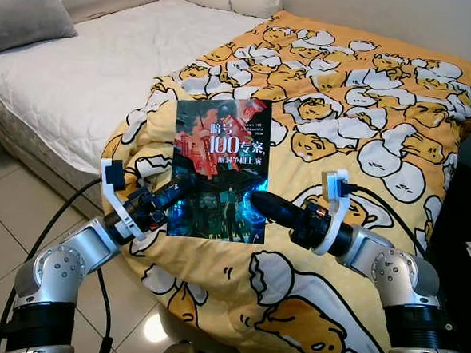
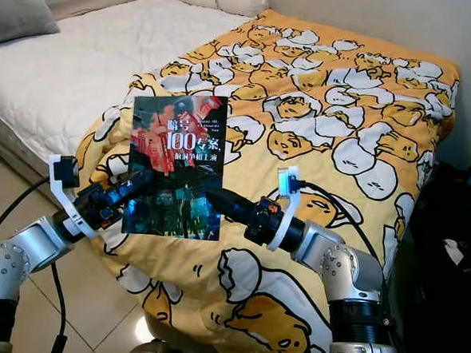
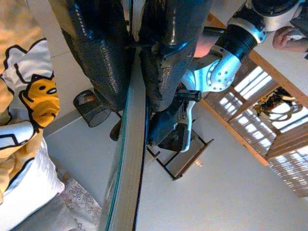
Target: Clean up the room
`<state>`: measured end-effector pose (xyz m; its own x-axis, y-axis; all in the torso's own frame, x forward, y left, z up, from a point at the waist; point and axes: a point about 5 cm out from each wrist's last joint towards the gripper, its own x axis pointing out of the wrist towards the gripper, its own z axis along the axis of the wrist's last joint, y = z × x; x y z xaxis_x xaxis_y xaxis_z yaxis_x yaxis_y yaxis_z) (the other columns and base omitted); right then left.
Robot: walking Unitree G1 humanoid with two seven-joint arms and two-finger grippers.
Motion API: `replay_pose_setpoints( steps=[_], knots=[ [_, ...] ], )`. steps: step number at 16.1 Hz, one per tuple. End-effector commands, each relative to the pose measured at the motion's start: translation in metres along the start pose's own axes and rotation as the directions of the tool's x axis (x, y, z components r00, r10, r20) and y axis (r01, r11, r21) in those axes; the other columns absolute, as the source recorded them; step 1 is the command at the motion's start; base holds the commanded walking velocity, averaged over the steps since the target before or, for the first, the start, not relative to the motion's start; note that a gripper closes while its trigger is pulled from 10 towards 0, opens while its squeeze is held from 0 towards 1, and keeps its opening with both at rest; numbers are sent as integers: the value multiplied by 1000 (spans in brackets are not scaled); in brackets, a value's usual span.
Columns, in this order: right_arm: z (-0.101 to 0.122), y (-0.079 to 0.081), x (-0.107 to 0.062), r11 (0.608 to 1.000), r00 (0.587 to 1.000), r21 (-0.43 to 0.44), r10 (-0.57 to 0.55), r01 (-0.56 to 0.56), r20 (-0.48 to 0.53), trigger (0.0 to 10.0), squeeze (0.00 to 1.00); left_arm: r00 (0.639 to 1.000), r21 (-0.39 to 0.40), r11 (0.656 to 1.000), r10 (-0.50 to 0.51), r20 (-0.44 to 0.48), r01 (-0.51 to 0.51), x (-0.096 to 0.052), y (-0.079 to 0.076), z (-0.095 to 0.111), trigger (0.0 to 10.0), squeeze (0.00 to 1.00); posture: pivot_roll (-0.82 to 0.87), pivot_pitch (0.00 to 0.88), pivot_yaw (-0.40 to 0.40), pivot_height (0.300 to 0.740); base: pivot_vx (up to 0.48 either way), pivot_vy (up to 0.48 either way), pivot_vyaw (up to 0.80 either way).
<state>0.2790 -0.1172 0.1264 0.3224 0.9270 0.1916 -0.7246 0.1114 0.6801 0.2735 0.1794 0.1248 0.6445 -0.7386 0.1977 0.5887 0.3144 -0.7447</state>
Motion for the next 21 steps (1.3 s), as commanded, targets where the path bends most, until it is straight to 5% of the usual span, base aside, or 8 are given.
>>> replay_pose_setpoints(
  steps=[1, 10, 11, 14, 17, 19, 20, 21],
  knots=[
    [3, 6, 9, 999, 999, -34, 42, -42, 1, 0, 0, 998, 0, 999, -53, -17, 53, 6, -8, -2, 0, 0, 62, 0, 71, 740, 0, 0, 0],
    [4, 4, 9, 998, 1000, -66, 14, -14, 0, 431, 0, 998, 1, 999, -54, -7, 54, 6, -11, -1, 0, 0, 62, 0, 75, 740, 0, 0, 0],
    [2, -3, 8, 992, 996, -88, -87, 87, 8, 10000, 1000, 1000, 68, 998, -9, 4, 8, 5, -11, 3, 0, 0, 57, 0, 79, 740, 0, 0, 0],
    [1, -18, -11, 943, 947, -104, -308, 317, 94, 10000, 1000, 998, 197, 978, 65, 12, -66, -3, -18, 10, 0, 0, 32, 0, 87, 740, 0, 0, 0],
    [1, -22, -29, 905, 907, -110, -394, 411, 151, 10000, 1000, 992, 278, 953, 129, -2, -123, -8, -19, 10, 0, 0, 20, 0, 89, 740, 0, 0, 0],
    [4, -27, -43, 833, 835, -134, -501, 537, 229, 10000, 1000, 963, 407, 879, 269, 10, -249, -13, -13, 10, 0, 0, 0, 0, 90, 740, 0, 0, 0],
    [3, -29, -47, 762, 776, -176, -575, 624, 260, 10000, 1000, 922, 506, 793, 386, 12, -338, -15, -6, 6, 0, 0, -20, 0, 92, 740, 0, 0, 0],
    [0, -29, -47, 736, 757, -194, -597, 649, 265, 10000, 1000, 902, 544, 754, 432, 10, -367, -16, -4, 3, 0, 0, -23, 0, 92, 740, 0, 0, 0]
  ],
)
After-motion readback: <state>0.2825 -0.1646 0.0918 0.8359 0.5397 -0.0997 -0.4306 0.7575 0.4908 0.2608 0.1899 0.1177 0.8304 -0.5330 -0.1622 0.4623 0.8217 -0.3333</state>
